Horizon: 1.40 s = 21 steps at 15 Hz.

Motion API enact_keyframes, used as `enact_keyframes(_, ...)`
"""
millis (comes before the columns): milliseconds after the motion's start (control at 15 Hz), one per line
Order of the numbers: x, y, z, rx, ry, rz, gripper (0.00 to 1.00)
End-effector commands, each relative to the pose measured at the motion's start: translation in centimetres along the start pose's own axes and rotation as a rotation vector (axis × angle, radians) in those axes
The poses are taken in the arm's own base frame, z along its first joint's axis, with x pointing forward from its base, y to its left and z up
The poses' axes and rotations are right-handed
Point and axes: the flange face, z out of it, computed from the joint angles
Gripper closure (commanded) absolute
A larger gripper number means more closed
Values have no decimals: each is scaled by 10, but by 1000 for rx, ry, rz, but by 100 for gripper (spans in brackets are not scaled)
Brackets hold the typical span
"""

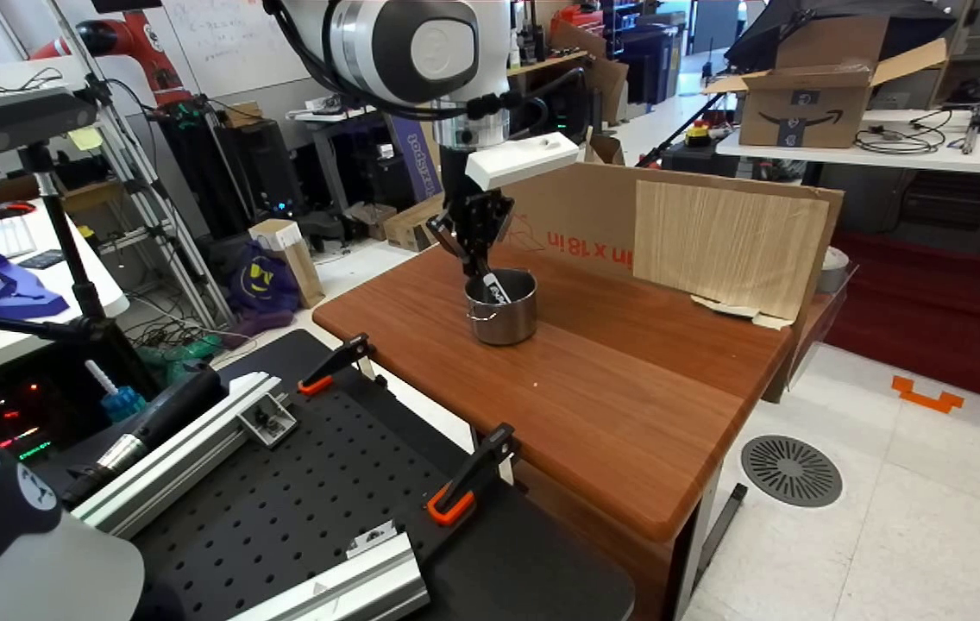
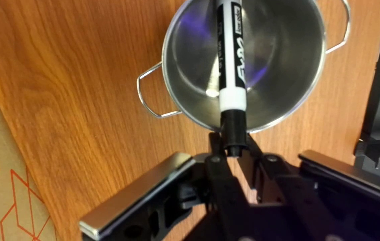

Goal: Remove the white marker from the silver pot and put it on the table

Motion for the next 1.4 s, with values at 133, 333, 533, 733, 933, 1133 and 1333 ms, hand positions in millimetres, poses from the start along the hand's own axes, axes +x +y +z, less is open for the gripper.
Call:
enact_keyframes(133, 1, 1, -5, -27, 14, 15, 96)
enact_keyframes(333, 3, -3, -13, -41, 19, 20, 96)
enact_keyframes(533, 6, -8, -31, -69, 24, 24, 96)
enact_keyframes(733, 14, -17, -53, -102, 33, 20, 96)
enact_keyframes(933, 29, -28, -72, -124, 56, 8, 96)
enact_keyframes(1133, 50, -36, -80, -136, 74, -12, 96)
enact_keyframes(1333, 75, -43, -81, -126, 86, -49, 96)
